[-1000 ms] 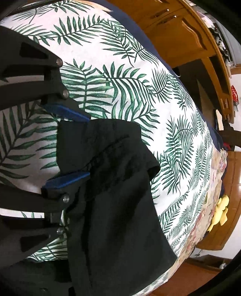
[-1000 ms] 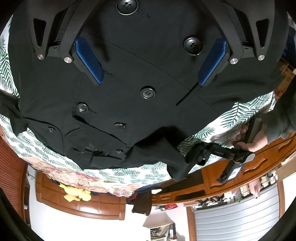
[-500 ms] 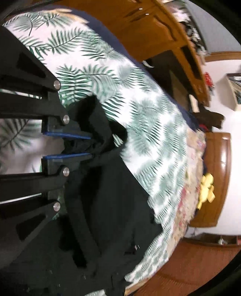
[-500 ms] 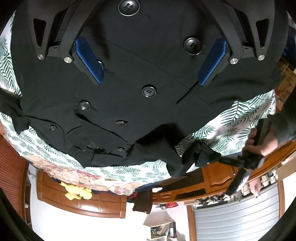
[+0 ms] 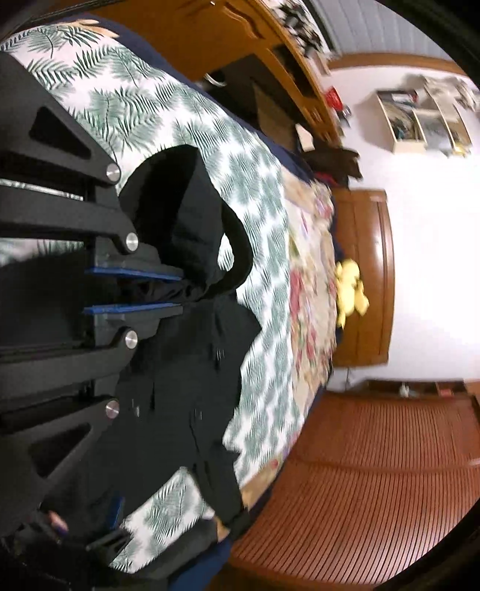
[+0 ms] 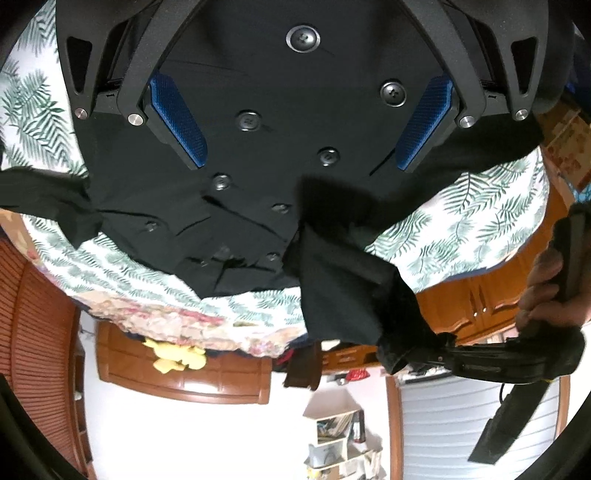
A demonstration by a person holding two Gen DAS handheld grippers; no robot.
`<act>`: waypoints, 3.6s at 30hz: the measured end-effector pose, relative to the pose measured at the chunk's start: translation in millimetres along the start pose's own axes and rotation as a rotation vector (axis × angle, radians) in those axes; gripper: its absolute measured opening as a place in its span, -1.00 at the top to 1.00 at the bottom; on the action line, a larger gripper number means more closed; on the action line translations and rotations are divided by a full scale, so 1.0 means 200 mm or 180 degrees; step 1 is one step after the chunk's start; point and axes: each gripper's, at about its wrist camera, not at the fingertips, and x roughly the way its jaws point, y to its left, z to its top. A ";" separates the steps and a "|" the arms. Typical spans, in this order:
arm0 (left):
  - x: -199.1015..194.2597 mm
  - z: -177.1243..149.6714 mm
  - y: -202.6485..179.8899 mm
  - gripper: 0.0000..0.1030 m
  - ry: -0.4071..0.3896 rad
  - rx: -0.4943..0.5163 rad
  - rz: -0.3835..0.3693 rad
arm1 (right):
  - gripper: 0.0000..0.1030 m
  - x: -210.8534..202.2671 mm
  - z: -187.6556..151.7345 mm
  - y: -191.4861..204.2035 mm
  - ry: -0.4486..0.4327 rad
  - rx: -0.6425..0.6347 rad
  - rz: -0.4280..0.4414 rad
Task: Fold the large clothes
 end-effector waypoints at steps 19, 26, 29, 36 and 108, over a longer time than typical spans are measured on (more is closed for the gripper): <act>-0.17 -0.41 -0.37 0.56 0.0051 0.0158 -0.0371 | -1.00 -0.16 -0.09 -0.19 0.0059 0.0157 -0.0320; -0.27 -0.54 -0.26 0.48 -0.0044 -0.0004 -0.0417 | -1.00 -0.10 -0.12 -0.12 0.0147 0.0088 -0.0216; -0.26 -0.59 -0.17 0.46 -0.0015 -0.0075 -0.0316 | -1.00 -0.06 -0.13 -0.08 0.0203 0.0016 -0.0140; -0.30 -0.65 0.05 0.45 -0.0080 -0.0287 -0.0004 | -0.99 0.06 -0.16 0.08 0.0332 -0.0139 0.0126; -0.15 -0.67 -0.50 0.45 0.0063 0.0285 -0.0349 | 0.77 -0.46 -0.33 -0.41 0.0158 0.0421 -0.0453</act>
